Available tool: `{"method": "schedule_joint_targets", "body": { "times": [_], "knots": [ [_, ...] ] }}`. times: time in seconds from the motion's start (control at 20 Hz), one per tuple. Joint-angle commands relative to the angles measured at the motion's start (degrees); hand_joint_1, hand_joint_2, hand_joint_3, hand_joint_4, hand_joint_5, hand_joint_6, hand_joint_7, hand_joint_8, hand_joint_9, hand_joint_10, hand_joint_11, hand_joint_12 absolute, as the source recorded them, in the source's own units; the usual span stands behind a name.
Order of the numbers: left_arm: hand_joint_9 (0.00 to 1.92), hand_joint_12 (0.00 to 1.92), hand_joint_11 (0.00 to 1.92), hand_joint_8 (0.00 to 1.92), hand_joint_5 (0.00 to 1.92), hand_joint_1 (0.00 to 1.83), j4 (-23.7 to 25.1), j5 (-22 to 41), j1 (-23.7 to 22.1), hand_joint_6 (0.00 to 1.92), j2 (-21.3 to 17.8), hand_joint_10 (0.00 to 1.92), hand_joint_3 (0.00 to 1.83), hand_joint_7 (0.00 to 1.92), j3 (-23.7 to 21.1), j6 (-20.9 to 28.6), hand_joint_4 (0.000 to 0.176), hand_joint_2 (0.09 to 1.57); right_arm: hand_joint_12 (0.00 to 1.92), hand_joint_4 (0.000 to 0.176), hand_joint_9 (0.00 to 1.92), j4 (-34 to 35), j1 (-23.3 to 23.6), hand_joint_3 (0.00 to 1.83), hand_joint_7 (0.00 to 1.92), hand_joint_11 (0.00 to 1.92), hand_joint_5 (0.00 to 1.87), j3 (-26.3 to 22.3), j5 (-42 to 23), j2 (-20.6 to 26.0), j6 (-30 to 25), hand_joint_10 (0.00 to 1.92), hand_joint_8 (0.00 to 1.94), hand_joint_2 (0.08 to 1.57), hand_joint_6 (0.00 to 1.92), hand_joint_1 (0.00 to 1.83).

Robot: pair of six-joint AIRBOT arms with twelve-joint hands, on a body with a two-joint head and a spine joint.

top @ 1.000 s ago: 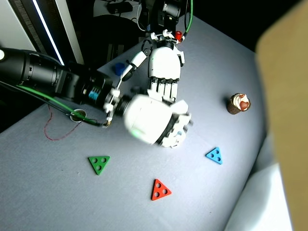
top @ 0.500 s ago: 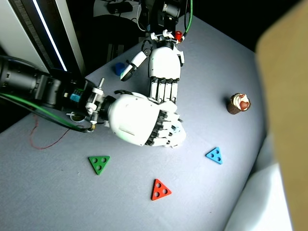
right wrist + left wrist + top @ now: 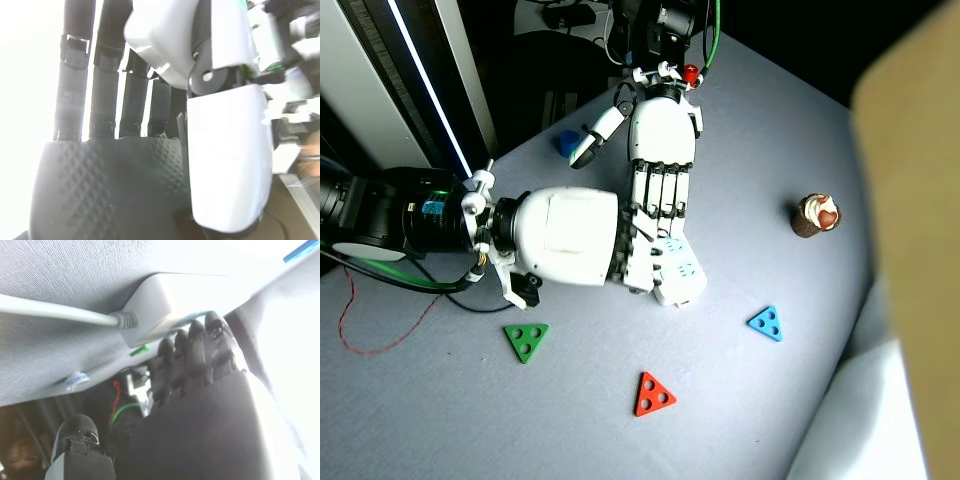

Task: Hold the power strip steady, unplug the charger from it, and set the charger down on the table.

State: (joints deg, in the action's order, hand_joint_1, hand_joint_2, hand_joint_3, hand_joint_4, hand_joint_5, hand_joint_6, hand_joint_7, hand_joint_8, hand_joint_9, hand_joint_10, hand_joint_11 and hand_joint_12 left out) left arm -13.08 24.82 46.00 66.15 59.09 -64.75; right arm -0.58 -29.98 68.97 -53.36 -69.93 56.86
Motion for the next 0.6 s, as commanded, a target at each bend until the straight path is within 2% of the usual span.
{"method": "schedule_joint_targets", "body": {
  "times": [0.0,0.15,0.2,0.25,0.3,0.35,0.4,0.45,0.55],
  "knots": [
    [0.12,0.22,0.02,0.00,0.15,0.00,-0.69,2.02,-0.16,0.00,-0.24,0.00,0.00,0.14,-0.09,0.23,0.000,0.99,0.72,0.000,1.01,-3.45,-0.06,0.00,1.15,0.87,0.91,0.58,-6.67,1.06,0.02,1.09,0.62,1.08,1.03,1.38],
    [0.13,0.22,0.02,0.00,0.16,0.00,-0.69,1.74,-0.44,0.00,-0.25,0.00,0.00,0.15,-0.12,0.20,0.000,0.98,0.74,0.000,1.00,-8.27,-1.21,0.00,1.12,0.86,0.88,1.09,-5.56,1.62,-0.14,1.11,0.68,1.09,1.08,1.37],
    [0.14,0.22,0.02,0.01,0.16,0.00,-0.69,1.74,-0.51,0.01,-0.31,0.01,0.00,0.16,-0.15,0.20,0.000,0.98,0.72,0.000,0.98,-8.54,-1.59,0.00,1.10,0.84,0.87,1.06,-5.56,1.72,-0.14,0.48,0.77,1.11,1.14,1.26],
    [0.13,0.22,0.02,0.00,0.16,0.00,-0.70,1.73,-0.60,0.00,-0.37,0.00,0.00,0.15,-0.18,0.21,0.000,0.99,0.69,0.000,1.03,-8.75,-1.99,0.00,1.04,0.81,0.86,1.02,-5.56,1.88,-0.16,0.06,0.84,1.13,1.21,1.22],
    [0.13,0.22,0.02,0.00,0.15,0.00,-0.70,1.65,-0.75,0.00,-0.41,0.00,0.00,0.14,-0.19,0.21,0.000,0.99,0.69,0.000,0.99,-9.12,-2.44,0.00,0.91,0.74,0.90,0.98,-5.56,2.12,-0.28,0.02,0.33,1.15,1.11,1.16],
    [0.13,0.22,0.02,0.00,0.15,0.00,-0.70,1.54,-0.88,0.00,-0.44,0.00,0.00,0.14,-0.20,0.21,0.000,0.99,0.69,0.000,0.99,-9.53,-2.79,0.00,0.91,0.74,0.90,0.95,-5.56,2.32,-0.60,0.02,0.33,1.15,1.11,1.16],
    [0.12,0.22,0.02,0.00,0.15,0.00,-0.70,1.35,-1.04,0.00,-0.49,0.00,0.00,0.14,-0.24,0.21,0.000,0.98,0.70,0.000,0.97,-9.60,-3.21,0.00,0.92,0.71,0.89,0.93,-5.56,2.53,-0.72,0.00,0.11,1.15,1.10,1.15],
    [0.12,0.22,0.01,0.00,0.15,0.00,-0.70,1.22,-1.18,0.00,-0.49,0.00,0.00,0.14,-0.26,0.14,0.000,0.99,0.68,0.000,0.86,-9.61,-3.48,0.00,0.82,0.58,0.73,0.90,-5.56,2.68,-1.04,0.00,0.01,1.10,0.13,1.15],
    [0.13,0.22,0.02,0.01,0.16,0.00,-0.70,1.19,-1.28,0.00,-0.47,0.00,0.00,0.15,-0.32,0.12,0.000,0.98,0.65,0.000,0.79,-9.60,-3.86,0.00,0.76,0.52,0.68,0.71,-5.37,3.14,-1.54,0.00,0.00,1.08,0.01,1.14]
  ]
}}
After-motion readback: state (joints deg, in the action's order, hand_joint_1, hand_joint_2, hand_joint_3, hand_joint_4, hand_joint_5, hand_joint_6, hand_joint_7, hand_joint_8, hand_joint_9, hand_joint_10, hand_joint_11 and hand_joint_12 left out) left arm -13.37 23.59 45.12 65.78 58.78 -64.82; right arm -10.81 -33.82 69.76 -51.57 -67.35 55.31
